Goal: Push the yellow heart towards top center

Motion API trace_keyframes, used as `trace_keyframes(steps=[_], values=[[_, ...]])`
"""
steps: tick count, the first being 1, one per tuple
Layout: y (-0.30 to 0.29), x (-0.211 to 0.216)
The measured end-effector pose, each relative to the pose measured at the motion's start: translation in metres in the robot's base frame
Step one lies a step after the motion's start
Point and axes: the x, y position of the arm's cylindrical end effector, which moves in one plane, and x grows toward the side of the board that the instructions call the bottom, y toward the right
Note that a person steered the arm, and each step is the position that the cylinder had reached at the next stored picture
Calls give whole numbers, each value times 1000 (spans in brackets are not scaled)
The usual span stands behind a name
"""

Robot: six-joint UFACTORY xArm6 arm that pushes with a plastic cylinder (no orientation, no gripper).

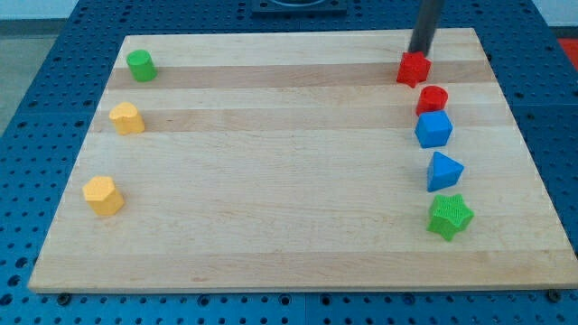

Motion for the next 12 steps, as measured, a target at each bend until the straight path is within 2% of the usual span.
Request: trace_keyframes(steps=[1,2,3,4,6,7,9,10,11,12], values=[[-33,16],[-19,48],[-19,51],[-60,51],[-244,160],[-311,171],[-349,177],[-399,192],[-433,187],[-430,153]])
